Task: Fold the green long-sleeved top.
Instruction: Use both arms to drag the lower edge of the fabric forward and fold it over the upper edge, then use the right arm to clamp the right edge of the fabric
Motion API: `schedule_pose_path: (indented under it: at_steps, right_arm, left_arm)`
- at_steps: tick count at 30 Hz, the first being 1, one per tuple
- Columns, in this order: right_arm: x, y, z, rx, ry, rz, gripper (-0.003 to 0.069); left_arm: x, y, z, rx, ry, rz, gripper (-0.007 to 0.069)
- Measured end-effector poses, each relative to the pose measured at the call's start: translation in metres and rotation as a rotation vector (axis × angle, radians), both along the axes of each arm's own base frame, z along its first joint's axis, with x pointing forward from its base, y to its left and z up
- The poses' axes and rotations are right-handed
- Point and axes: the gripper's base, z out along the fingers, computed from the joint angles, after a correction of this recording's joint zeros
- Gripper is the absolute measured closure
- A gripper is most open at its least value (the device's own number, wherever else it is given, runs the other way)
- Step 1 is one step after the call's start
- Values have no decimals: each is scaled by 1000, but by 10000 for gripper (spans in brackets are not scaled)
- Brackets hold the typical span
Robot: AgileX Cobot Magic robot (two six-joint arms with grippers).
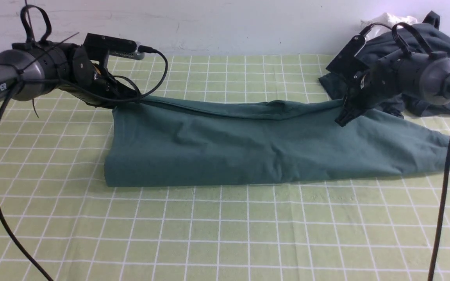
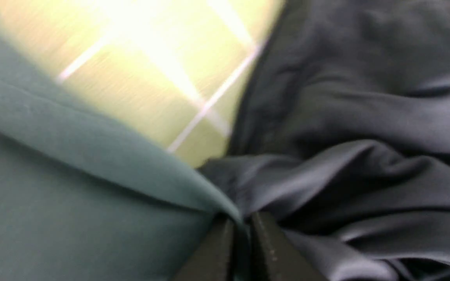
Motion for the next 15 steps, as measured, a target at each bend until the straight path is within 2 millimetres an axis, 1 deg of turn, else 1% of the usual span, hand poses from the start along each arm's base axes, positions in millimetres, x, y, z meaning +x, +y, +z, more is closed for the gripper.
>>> schedule_pose_path:
  at_steps: [1, 3, 4, 5, 7, 9, 10, 11, 12, 13, 14, 15]
  right_arm:
    - [1, -1, 2, 10, -6, -8, 559]
    - [3, -2, 6, 38, -17, -41, 487]
    - [3, -2, 6, 41, -16, -45, 481]
    - [2, -3, 9, 59, -8, -78, 435]
    - [-1, -5, 18, 98, 20, -155, 383]
    - [-6, -5, 32, 158, 49, -229, 369]
    - [-9, -3, 39, 193, 55, -247, 372]
    - [-13, -1, 47, 242, 79, -271, 384]
    - [-15, 3, 50, 287, 98, -278, 400]
    - [-20, 10, 53, 348, 144, -268, 435]
    - [-22, 17, 52, 409, 181, -255, 471]
    - [-22, 18, 51, 413, 191, -244, 479]
  left_arm:
    - [2, 0, -4, 1, 2, -1, 526]
    - [7, 0, -7, 0, -5, 0, 428]
    - [7, 0, -7, 0, -6, 0, 428]
    - [9, 0, -4, -1, -11, 2, 364]
    - [9, 1, 7, 0, -8, 4, 274]
    - [3, 1, 25, 3, 20, 5, 218]
    - [1, 1, 33, 3, 20, 6, 209]
    - [-7, 2, 51, 2, 40, 8, 205]
    - [-11, 2, 59, 2, 47, 7, 209]
    - [-21, 2, 77, -6, 60, 0, 231]
    - [-27, 1, 88, -4, 63, -13, 263]
    - [-29, 1, 89, -4, 71, -18, 272]
